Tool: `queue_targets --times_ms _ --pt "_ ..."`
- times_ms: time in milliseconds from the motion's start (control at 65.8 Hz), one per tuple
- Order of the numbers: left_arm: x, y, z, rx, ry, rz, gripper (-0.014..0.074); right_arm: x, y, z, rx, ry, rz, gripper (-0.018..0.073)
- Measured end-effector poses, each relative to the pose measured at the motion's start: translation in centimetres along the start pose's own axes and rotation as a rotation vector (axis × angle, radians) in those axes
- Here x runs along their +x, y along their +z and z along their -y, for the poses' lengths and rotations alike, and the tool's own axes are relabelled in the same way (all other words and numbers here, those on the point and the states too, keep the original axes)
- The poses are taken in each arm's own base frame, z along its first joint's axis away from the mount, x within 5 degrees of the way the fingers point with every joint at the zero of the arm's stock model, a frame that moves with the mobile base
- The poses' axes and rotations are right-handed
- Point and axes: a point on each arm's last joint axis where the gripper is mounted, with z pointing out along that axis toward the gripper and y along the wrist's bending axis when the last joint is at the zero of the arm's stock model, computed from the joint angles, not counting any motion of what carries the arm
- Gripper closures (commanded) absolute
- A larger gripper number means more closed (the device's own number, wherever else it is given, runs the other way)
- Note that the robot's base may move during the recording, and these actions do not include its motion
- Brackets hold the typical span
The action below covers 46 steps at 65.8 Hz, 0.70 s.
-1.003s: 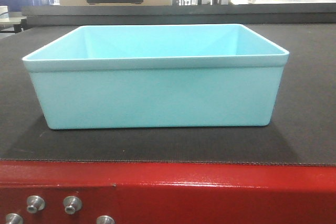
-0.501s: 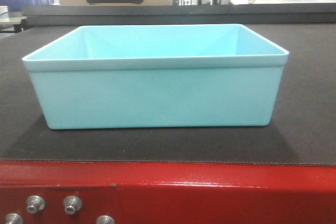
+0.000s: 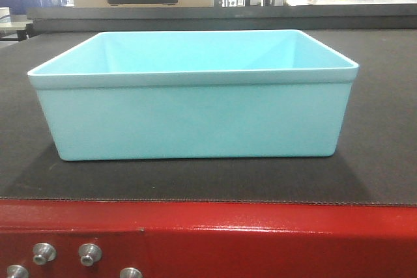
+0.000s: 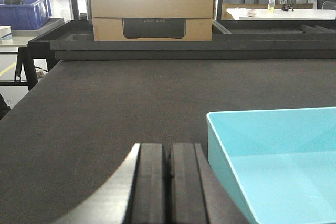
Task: Fetch blue bin and place on conveyor start
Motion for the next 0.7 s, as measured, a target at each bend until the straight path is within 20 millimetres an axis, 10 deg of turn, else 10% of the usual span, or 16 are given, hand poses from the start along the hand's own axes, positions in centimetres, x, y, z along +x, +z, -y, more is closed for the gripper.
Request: queue_targets --times_ms 228,699 --pt "1.7 -1.4 -0.2 -0.034 -0.018 0.027 0.0707 0.0 0.0 0.0 0.000 0.000 0.000 0.0721" --pt "11.5 -2.7 -0.4 -0.130 0.003 0.094 0.0707 0.0 0.0 0.0 0.001 -0.002 0.002 0.0721"
